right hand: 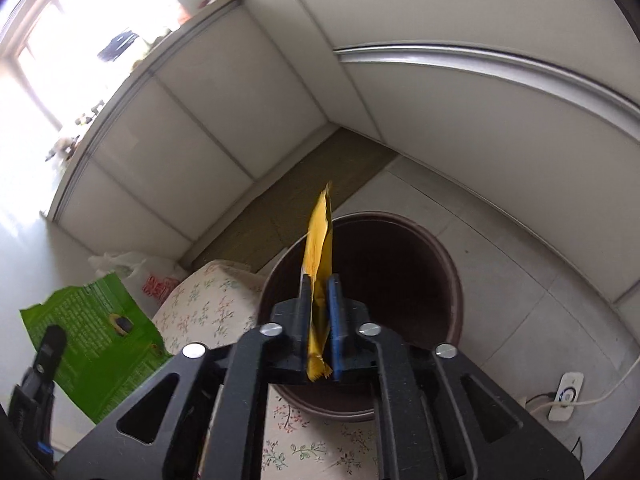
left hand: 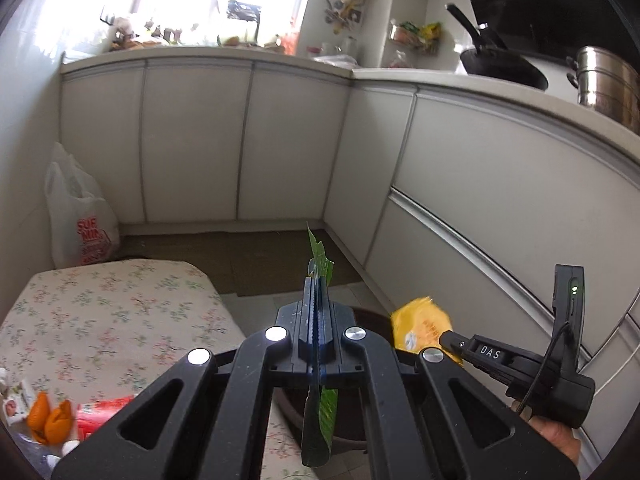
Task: Collect trash
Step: 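Carry both bags over the brown bin and open both tools to drop them, then move both tools back over the trash on the table, then grasp the white tissue with the left tool and lift it, then grasp the white snack packet with the right tool while the left tool holds the tissue, then carry tissue and packet over the brown bin and open both tools, then move both tools back to the table and approach the white paper cup with the left tool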
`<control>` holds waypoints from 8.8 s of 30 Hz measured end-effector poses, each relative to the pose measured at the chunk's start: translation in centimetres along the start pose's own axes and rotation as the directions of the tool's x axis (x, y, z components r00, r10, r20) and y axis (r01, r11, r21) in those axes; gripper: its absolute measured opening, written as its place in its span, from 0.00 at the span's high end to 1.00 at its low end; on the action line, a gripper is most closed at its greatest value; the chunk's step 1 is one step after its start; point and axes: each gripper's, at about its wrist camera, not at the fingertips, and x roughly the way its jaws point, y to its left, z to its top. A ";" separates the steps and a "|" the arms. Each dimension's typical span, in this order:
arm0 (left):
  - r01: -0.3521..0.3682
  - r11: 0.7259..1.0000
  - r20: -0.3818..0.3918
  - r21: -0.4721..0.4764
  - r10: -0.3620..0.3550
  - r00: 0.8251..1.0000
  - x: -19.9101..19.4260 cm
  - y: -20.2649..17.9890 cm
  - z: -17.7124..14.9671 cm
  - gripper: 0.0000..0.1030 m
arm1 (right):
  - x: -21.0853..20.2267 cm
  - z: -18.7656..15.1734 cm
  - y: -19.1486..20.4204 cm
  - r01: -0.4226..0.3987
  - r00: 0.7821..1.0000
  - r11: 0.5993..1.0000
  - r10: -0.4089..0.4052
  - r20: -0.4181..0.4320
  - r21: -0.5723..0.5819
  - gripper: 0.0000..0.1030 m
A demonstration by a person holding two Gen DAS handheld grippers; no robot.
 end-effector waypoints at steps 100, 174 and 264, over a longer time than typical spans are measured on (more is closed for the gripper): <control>-0.629 0.755 -0.706 -0.184 0.344 0.619 -3.0 51.4 -15.1 0.82 | 6.4 -27.2 31.9 -0.232 0.969 0.561 0.065 -0.237 -0.795 0.07; -0.486 0.810 -0.076 -0.326 0.490 0.868 -20.3 37.5 -3.2 0.85 | 7.3 -29.1 36.9 -0.497 0.791 0.805 0.265 -0.552 -0.326 0.97; -0.278 0.935 -0.116 0.219 0.308 0.944 1.0 -2.0 -6.9 0.11 | -1.2 0.5 4.2 0.207 0.961 0.970 -0.178 0.209 -0.125 0.07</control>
